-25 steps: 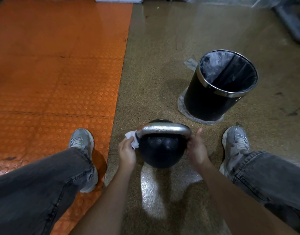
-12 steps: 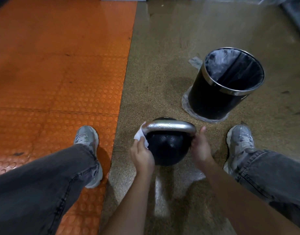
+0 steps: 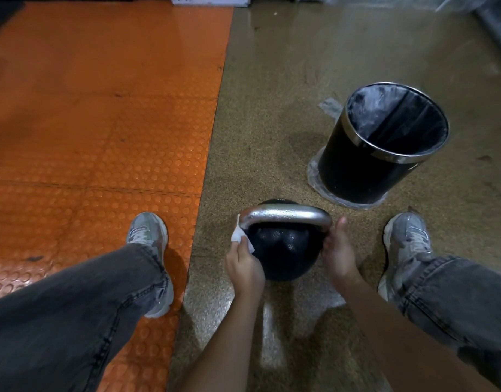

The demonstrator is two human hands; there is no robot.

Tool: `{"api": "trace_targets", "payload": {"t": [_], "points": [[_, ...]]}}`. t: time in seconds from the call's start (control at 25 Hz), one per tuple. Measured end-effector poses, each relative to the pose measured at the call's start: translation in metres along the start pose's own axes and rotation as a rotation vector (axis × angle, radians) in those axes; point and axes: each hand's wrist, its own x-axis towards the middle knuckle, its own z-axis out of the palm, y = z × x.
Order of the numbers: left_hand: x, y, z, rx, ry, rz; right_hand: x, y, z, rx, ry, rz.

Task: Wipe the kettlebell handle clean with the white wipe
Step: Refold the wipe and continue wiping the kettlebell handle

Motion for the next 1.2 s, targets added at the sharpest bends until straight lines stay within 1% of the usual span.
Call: {"api": "trace_targets", "payload": {"t": [0.08, 0.16, 0.28, 0.36, 0.44, 0.52, 0.64, 0.76, 0.84, 0.88, 1.0, 1.04, 1.12, 1.2], "points": [[0.004, 0.003, 0.003, -0.034, 0.036, -0.019, -0.002, 0.0, 0.0, 0.018, 0.013, 0.027], [0.0, 0.008, 0.002, -0.052, 0.034, 0.01, -0.001, -0.001, 0.0, 0.021, 0.017, 0.035], [0.001, 0.0, 0.001, 0.033, 0.019, -0.006, 0.0, 0.002, 0.0, -0.011, 0.016, -0.014], [0.004, 0.003, 0.004, 0.019, 0.047, -0.034, -0.001, 0.002, 0.001, -0.024, 0.018, -0.024], [-0.003, 0.006, 0.006, 0.009, 0.063, 0.001, -0.001, 0.001, 0.001, -0.001, 0.017, -0.012], [-0.014, 0.006, 0.005, -0.007, 0.031, 0.032, 0.001, 0.002, 0.001, 0.007, -0.005, -0.026], [-0.009, 0.002, 0.008, 0.019, 0.031, -0.02, 0.001, 0.004, -0.001, -0.025, 0.01, -0.043], [-0.015, 0.013, 0.012, 0.077, 0.025, -0.079, -0.003, 0.002, 0.0, -0.039, 0.025, -0.008], [-0.033, 0.023, 0.02, 0.024, 0.008, -0.093, -0.003, 0.002, 0.002, -0.05, 0.017, -0.031], [-0.036, 0.026, 0.025, -0.028, 0.012, -0.132, -0.002, 0.002, 0.001, -0.051, 0.015, -0.039], [-0.015, 0.03, 0.036, -0.195, 0.123, -0.345, -0.004, -0.003, 0.001, -0.039, -0.005, -0.014], [-0.008, 0.031, 0.036, -0.242, 0.142, -0.391, -0.006, -0.004, 0.002, -0.039, 0.0, 0.004], [-0.011, 0.038, 0.033, -0.316, 0.109, -0.402, -0.007, -0.004, 0.003, -0.05, 0.026, -0.004], [-0.019, 0.046, 0.03, -0.321, 0.106, -0.397, -0.006, -0.004, 0.005, -0.046, 0.031, -0.015]]}}
